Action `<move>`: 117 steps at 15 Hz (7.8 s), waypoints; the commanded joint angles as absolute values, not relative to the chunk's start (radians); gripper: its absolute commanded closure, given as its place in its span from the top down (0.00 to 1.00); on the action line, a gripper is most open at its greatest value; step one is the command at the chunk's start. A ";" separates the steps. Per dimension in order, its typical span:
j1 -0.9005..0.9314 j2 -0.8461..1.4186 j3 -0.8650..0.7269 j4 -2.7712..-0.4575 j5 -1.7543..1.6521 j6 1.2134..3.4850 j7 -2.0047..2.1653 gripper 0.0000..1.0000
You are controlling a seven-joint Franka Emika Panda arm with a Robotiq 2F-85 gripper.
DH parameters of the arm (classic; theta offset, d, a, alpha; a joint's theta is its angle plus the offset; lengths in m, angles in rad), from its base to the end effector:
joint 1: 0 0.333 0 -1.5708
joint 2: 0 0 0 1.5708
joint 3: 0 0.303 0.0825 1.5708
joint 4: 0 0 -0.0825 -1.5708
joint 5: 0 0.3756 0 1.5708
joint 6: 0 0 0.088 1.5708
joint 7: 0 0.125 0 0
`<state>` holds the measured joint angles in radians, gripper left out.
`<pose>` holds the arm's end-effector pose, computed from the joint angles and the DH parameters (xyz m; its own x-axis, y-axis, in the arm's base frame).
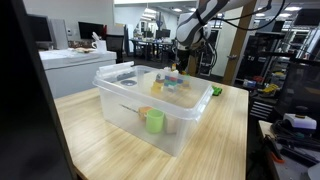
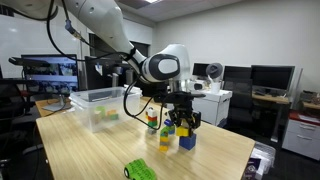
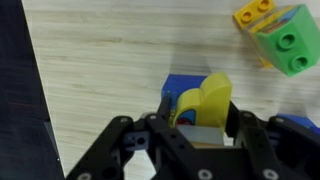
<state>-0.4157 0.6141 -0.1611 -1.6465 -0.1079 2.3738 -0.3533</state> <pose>0.5806 -0.3663 0.2484 0.9930 -0.1111 0.0409 -0.1171 -0.9724 0.2016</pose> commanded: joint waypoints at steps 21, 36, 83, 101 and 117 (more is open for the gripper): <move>-0.213 0.144 0.066 -1.856 0.211 2.061 -0.939 0.25; -0.119 0.106 -0.014 -1.912 0.190 1.705 -1.272 1.00; -0.269 0.617 -0.154 -1.622 -0.076 2.272 -0.297 0.48; -0.286 0.483 -0.127 -1.558 -0.011 2.099 -0.280 0.12; -0.191 0.160 0.042 -1.910 0.217 2.004 -0.921 0.12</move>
